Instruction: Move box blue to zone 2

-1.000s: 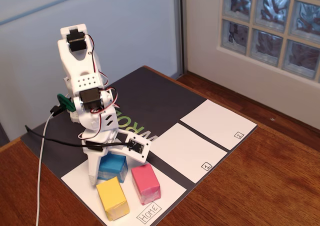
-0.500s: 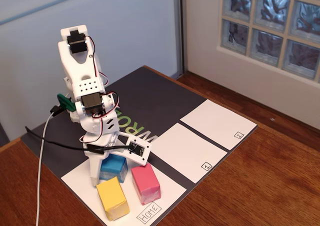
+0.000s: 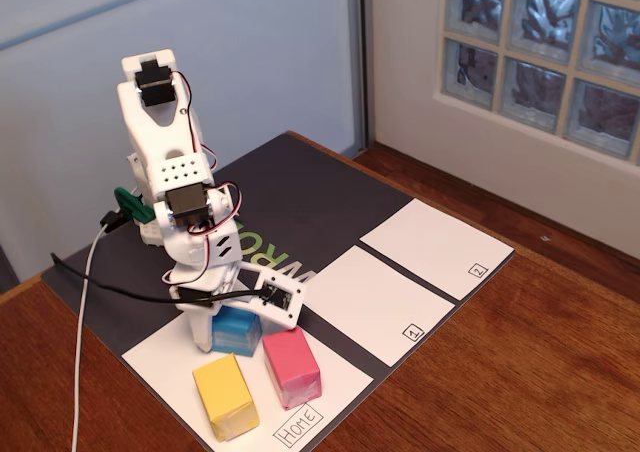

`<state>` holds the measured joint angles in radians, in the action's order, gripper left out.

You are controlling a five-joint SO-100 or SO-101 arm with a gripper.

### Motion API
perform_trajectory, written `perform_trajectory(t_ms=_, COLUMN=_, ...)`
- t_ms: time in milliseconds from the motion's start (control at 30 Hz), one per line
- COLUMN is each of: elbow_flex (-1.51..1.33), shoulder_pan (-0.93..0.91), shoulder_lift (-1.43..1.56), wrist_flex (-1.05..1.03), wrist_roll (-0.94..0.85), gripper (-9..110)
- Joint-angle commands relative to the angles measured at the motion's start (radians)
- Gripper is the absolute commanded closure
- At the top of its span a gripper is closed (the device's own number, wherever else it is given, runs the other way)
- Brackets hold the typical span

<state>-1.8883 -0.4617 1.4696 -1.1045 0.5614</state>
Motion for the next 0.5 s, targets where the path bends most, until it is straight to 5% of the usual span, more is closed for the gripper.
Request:
perform_trajectory(t_ms=0, elbow_flex=0.02, shoulder_pan=0.02, shoulder_lift=0.106, wrist_flex=-0.025, wrist_roll=0.018, gripper=102)
perform_trajectory(t_ms=467, elbow_flex=0.121, shoulder_pan=-0.014, shoulder_lift=0.364, wrist_flex=-0.272, wrist_roll=0.04, gripper=102)
